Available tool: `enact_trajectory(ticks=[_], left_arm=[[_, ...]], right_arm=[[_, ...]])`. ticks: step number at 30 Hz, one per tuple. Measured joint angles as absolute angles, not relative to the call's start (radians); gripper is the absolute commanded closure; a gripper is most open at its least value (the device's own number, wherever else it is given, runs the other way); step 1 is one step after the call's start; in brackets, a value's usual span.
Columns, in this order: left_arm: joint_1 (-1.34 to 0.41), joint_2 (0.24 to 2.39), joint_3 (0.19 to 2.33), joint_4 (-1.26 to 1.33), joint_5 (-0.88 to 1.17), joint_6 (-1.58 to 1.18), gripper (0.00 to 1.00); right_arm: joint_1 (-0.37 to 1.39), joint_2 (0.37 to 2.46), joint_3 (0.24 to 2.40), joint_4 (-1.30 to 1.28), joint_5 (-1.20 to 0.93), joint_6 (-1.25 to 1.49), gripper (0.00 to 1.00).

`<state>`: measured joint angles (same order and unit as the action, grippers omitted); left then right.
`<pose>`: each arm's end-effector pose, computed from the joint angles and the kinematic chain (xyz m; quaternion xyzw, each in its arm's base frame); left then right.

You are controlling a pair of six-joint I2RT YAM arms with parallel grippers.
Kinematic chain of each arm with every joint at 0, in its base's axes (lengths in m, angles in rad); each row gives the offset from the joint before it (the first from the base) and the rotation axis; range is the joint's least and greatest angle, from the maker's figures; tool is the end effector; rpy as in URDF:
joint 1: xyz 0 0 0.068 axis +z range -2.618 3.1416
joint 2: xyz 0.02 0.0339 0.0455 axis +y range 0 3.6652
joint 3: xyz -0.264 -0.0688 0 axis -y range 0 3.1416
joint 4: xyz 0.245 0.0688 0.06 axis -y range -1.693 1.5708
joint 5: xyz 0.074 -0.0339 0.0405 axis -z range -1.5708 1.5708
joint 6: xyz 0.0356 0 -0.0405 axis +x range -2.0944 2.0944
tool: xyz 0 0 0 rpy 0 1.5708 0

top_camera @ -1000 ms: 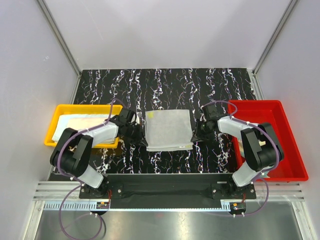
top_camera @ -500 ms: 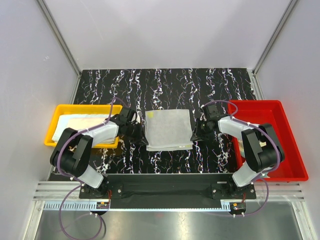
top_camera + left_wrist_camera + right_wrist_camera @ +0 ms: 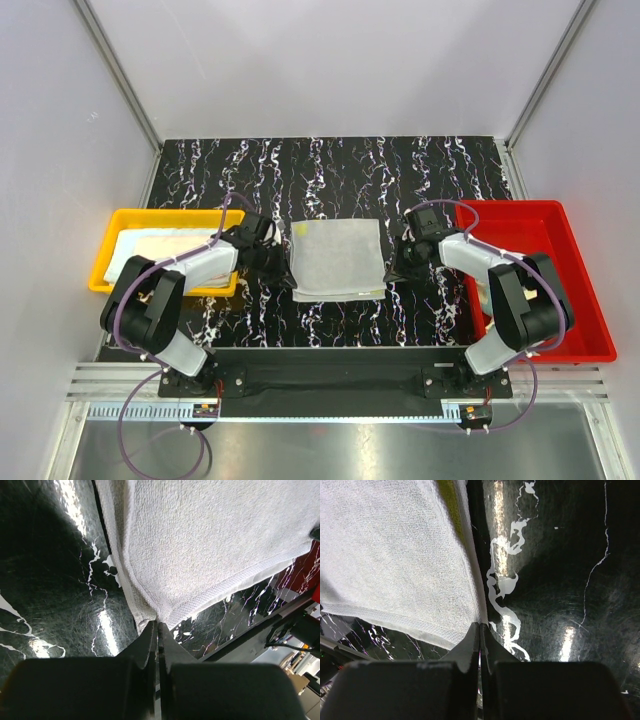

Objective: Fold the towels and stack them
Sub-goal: Fold the towel

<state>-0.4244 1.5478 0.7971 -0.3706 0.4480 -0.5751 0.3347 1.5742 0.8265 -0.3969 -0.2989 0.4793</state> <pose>0.2489 -0.1294 0.1586 -0.0222 0.9515 -0.2942 0.0869 0.2667 0.1038 0.1565 0.0384 0.9662 0.2164 0.1344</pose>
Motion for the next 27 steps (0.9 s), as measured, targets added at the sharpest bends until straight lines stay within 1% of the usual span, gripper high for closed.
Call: enact_trajectory(ticks=[9,12,15,17,20,23,27], left_arm=[[-0.425,1.533,0.877,-0.443,0.414,-0.572,1.00],[-0.427,1.493,0.905,-0.477,0.413,-0.574,1.00],[-0.436,1.410,0.906,-0.484,0.414,-0.580,1.00],[-0.444,1.350,0.873,-0.449,0.416,-0.589,1.00],[-0.452,1.301,0.771,-0.393,0.420,-0.612,1.00],[-0.461,1.335,0.665,-0.343,0.423,-0.628,1.00],[-0.472,1.414,0.603,-0.315,0.424,-0.640,1.00]], right_arm=[[0.335,1.571,0.888,-0.472,-0.300,0.465,1.00],[0.335,1.549,0.941,-0.516,-0.306,0.451,1.00],[0.336,1.484,0.947,-0.521,-0.319,0.449,1.00],[0.336,1.436,0.924,-0.509,-0.333,0.451,1.00],[0.338,1.376,0.830,-0.456,-0.347,0.466,1.00],[0.339,1.375,0.726,-0.407,-0.362,0.487,1.00],[0.340,1.422,0.667,-0.360,-0.385,0.507,1.00]])
